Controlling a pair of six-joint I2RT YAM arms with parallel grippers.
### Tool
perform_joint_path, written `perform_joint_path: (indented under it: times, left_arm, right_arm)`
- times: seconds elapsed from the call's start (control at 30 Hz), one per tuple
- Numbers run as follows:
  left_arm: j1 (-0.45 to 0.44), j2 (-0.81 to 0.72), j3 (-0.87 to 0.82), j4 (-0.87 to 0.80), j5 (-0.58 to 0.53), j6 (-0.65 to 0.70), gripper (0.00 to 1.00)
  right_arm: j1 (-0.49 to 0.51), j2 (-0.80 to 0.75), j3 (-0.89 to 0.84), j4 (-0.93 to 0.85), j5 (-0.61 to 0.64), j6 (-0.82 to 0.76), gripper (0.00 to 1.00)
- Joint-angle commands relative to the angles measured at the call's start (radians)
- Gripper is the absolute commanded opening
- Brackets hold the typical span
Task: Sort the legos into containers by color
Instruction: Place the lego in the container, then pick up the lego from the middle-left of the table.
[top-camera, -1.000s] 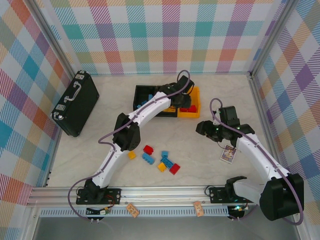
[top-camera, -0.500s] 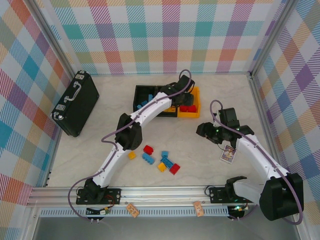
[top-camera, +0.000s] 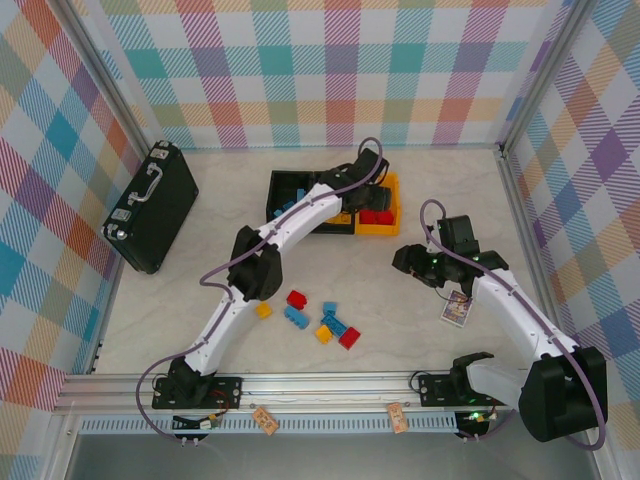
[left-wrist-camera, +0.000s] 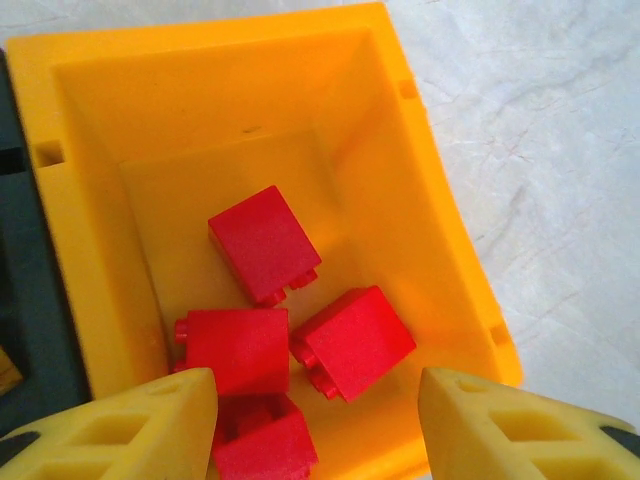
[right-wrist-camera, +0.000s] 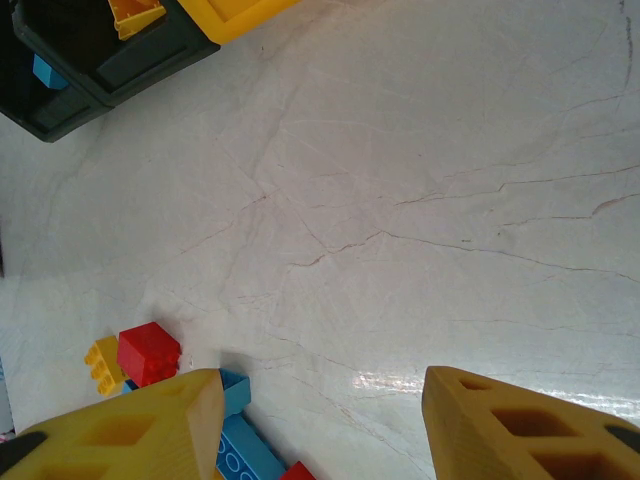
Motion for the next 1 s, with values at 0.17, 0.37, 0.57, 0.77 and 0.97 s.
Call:
perform_joint_path:
  times: [0.17,0.37,0.57,0.77,0.97]
  left_arm:
    - [-0.016,-0.387,-0.378,0.06,0.069,-0.022,0.55]
    - [-0.011,-0.657,-0.78,0.151,0.071,-0.074,0.55]
    - [0.011,-0.889,-1.108,0.186,0.055,-0.153,0.55]
    - [0.006,-1.016,-1.308,0.19,0.104,-0.244,0.54]
    - [-0.08,-0.985,-1.34,0.173,0.125,-0.288,0.55]
  right_arm:
    - [0.003,-0.012,0.054,-0.052,-0.048,-0.055,0.56]
    - [0.1,0.021,0.08,-0.066,-0.023,-0.059,0.57]
    - [0.241,0.116,0.127,-0.05,0.019,-0.035,0.58]
    - [0.27,0.166,0.131,-0.013,0.004,-0.009,0.58]
    - [0.27,0.15,0.105,-0.039,0.005,-0.015,0.58]
